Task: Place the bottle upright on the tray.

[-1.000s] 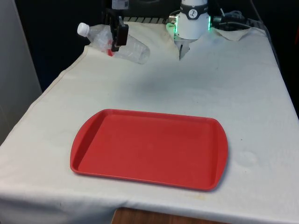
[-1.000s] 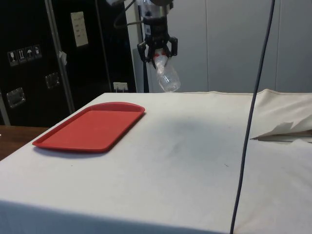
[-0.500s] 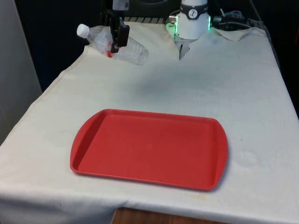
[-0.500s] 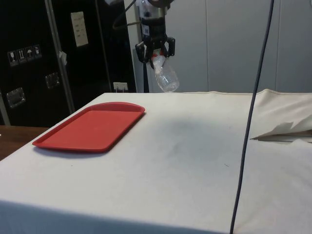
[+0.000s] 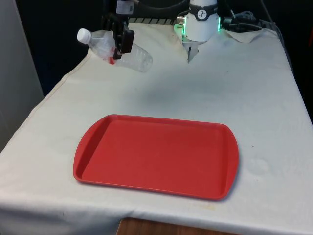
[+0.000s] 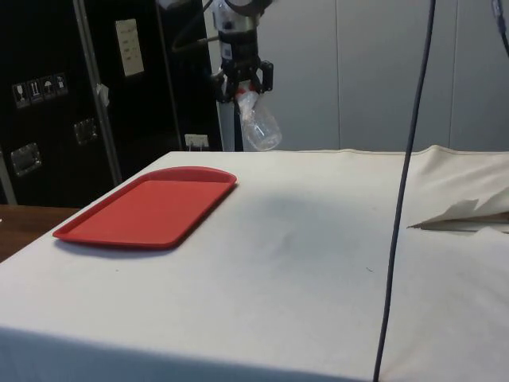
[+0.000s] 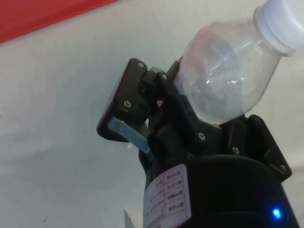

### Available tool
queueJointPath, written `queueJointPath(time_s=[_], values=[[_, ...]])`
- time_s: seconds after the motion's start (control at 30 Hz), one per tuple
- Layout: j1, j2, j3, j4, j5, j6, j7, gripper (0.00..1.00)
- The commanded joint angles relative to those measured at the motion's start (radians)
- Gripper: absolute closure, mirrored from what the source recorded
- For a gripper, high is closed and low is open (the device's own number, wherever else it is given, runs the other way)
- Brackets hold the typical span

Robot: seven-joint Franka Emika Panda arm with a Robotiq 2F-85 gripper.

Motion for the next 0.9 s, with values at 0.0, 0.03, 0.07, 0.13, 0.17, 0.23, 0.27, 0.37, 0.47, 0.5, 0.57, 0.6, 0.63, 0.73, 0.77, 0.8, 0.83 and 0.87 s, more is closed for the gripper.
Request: queueJointPath(time_s=[0.0, 0.03, 0.07, 0.13, 0.17, 0.23, 0.27, 0.37, 0.47, 0.5, 0.57, 0.6, 0.63, 0.73, 0.77, 0.8, 0.83, 0.87], values=[[-0.005, 0.011, 0.010, 0.020, 0.017, -0.014, -0.017, 0.67], [-0.005, 0.018, 0.011, 0.029, 0.019, -0.016, -0.020, 0.67], [-0.006, 0.025, 0.013, 0.038, 0.020, -0.019, -0.023, 0.67], [-0.001, 0.027, 0.005, 0.038, 0.003, -0.011, -0.010, 0.67], [-0.007, 0.041, 0.016, 0.060, 0.024, -0.024, -0.030, 0.67], [-0.008, 0.063, 0.019, 0.093, 0.031, -0.034, -0.041, 0.67], [-0.008, 0.071, 0.019, 0.104, 0.035, -0.038, -0.045, 0.67], [-0.008, 0.094, 0.020, 0.139, 0.043, -0.050, -0.057, 0.67], [-0.008, 0.114, 0.021, 0.171, 0.053, -0.061, -0.071, 0.67], [-0.008, 0.121, 0.021, 0.181, 0.056, -0.063, -0.076, 0.67], [-0.008, 0.131, 0.021, 0.198, 0.061, -0.068, -0.084, 0.67], [-0.008, 0.137, 0.021, 0.207, 0.063, -0.071, -0.088, 0.67], [-0.007, 0.147, 0.022, 0.224, 0.070, -0.076, -0.098, 0.67], [-0.006, 0.157, 0.023, 0.238, 0.074, -0.078, -0.106, 0.67], [-0.006, 0.161, 0.024, 0.244, 0.075, -0.078, -0.108, 0.67], [-0.006, 0.165, 0.025, 0.249, 0.074, -0.078, -0.110, 0.67], [-0.005, 0.169, 0.027, 0.255, 0.074, -0.079, -0.112, 0.67], [-0.005, 0.173, 0.029, 0.261, 0.072, -0.079, -0.112, 0.67]])
